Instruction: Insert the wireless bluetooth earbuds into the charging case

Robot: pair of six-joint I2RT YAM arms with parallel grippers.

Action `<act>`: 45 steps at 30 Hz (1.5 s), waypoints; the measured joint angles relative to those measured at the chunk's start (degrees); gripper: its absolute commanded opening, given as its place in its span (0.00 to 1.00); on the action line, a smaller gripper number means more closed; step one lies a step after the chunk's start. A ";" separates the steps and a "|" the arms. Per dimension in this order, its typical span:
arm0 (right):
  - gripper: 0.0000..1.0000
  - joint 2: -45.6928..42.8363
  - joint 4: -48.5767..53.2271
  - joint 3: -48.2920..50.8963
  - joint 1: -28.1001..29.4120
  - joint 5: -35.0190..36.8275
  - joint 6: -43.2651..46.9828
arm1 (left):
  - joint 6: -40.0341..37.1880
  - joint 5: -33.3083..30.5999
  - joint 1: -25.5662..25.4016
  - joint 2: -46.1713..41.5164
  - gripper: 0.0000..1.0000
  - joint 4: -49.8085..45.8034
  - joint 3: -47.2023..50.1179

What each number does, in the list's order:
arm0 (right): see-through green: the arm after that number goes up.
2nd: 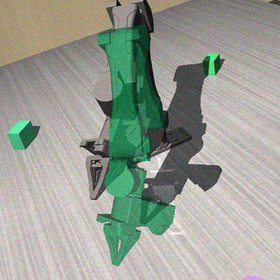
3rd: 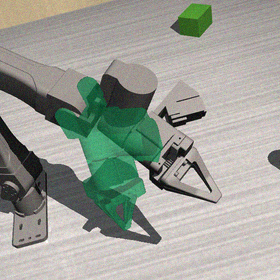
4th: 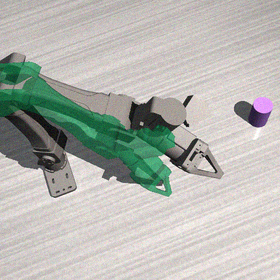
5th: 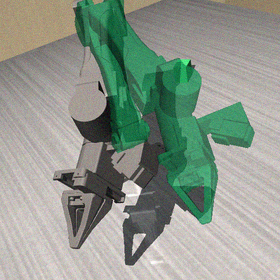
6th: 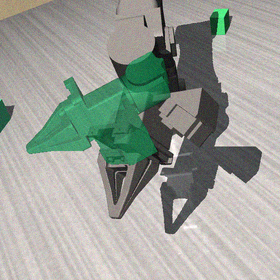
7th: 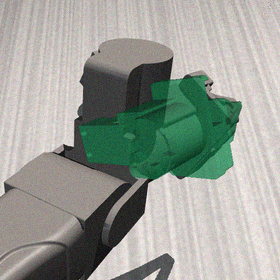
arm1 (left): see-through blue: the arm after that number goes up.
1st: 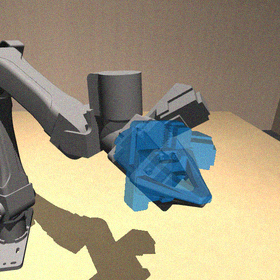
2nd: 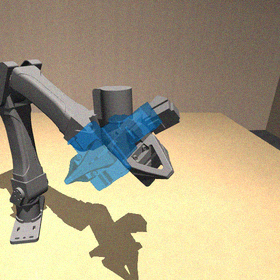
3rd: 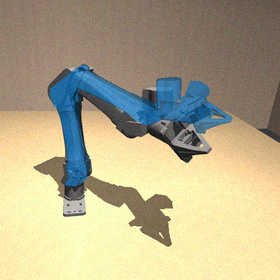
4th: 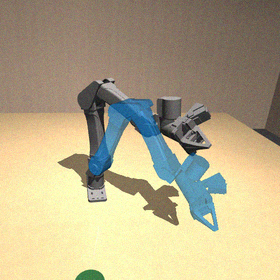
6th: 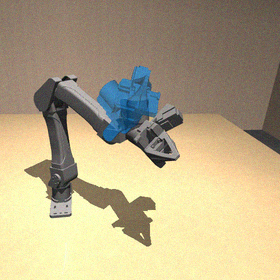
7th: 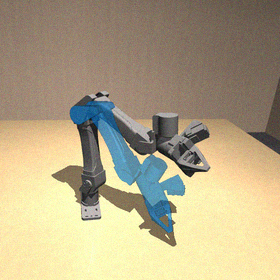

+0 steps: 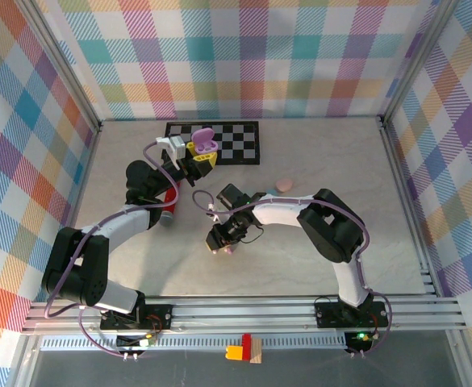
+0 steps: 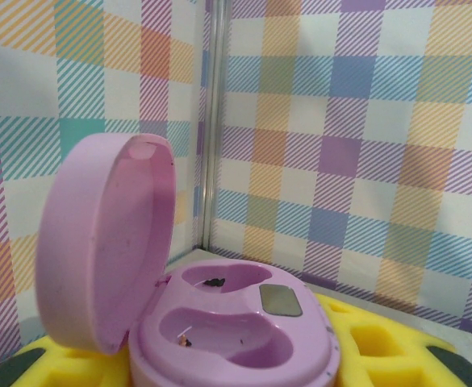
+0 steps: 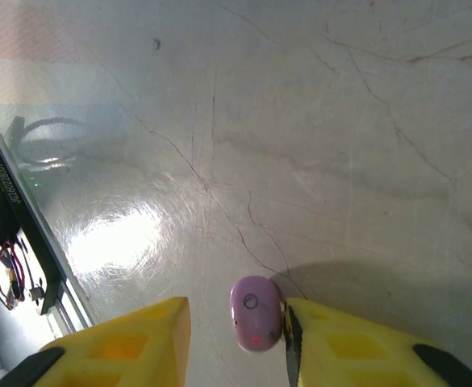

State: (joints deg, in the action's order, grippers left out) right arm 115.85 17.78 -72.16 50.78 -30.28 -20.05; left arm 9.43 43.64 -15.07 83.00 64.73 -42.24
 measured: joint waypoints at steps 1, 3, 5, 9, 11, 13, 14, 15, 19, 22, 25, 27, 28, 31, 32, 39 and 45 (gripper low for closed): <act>0.34 0.11 0.02 0.00 0.00 0.02 -0.02 | 0.00 0.00 0.00 0.00 0.36 0.00 0.00; 0.33 0.63 0.17 -0.07 0.00 0.02 -0.02 | 0.00 0.02 0.00 0.00 0.36 -0.02 0.00; 0.31 0.81 0.37 -0.37 -0.09 -0.15 -0.15 | 0.00 0.04 0.00 0.00 0.36 -0.02 0.00; 0.22 1.42 1.11 -1.07 -0.07 -0.02 -0.37 | 0.00 0.24 0.00 0.00 0.36 -0.04 0.00; 0.20 1.51 1.31 -1.16 -0.02 0.07 -0.42 | 0.00 0.26 0.00 0.00 0.36 -0.04 0.00; 0.20 1.51 1.36 -1.20 0.04 0.15 -0.44 | -0.02 0.26 0.00 0.00 0.36 -0.02 0.00; 0.20 1.51 1.36 -1.20 0.07 0.22 -0.44 | -0.02 0.26 0.00 0.00 0.36 -0.04 0.00; 0.20 1.51 1.36 -1.20 0.09 0.26 -0.44 | -0.02 0.26 0.00 0.00 0.36 -0.07 0.00; 0.19 0.92 0.72 -0.83 0.20 2.01 -0.92 | -0.46 0.20 0.00 -0.02 0.36 -0.15 0.00; 0.20 -1.64 -0.90 1.64 0.20 6.56 -1.95 | -1.49 0.04 0.00 -0.15 0.36 -0.83 0.00; 0.19 -5.42 -2.75 5.64 -0.20 11.52 -3.67 | -2.64 -0.35 0.00 -0.57 0.36 -2.05 0.00; 0.19 -8.37 -3.78 8.46 -1.09 15.02 -5.38 | -3.32 -0.63 0.00 -1.05 0.36 -2.97 0.00; 0.19 -9.92 -4.61 9.92 -1.77 17.00 -6.40 | -3.72 -0.81 0.00 -1.38 0.36 -3.43 0.00; 0.18 -14.75 -6.51 14.34 -4.35 23.52 -9.66 | -5.09 -0.96 0.00 -2.36 0.36 -5.01 0.00; 0.18 -16.28 -6.80 15.58 -5.20 25.53 -10.75 | -5.66 -1.09 0.00 -2.67 0.36 -5.53 0.00; 0.17 -22.62 -6.95 19.80 -8.76 40.28 -17.00 | -6.73 -1.14 0.00 -3.04 0.37 -7.43 0.15; 0.17 -22.86 -5.77 21.05 -8.76 48.02 -21.44 | -7.52 -0.35 0.00 -3.32 0.37 -7.87 1.09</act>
State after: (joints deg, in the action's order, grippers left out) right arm 92.99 12.01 -51.11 42.02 17.74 -41.50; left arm 1.91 43.29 -15.07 79.68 56.86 -41.15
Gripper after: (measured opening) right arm 0.174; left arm 0.383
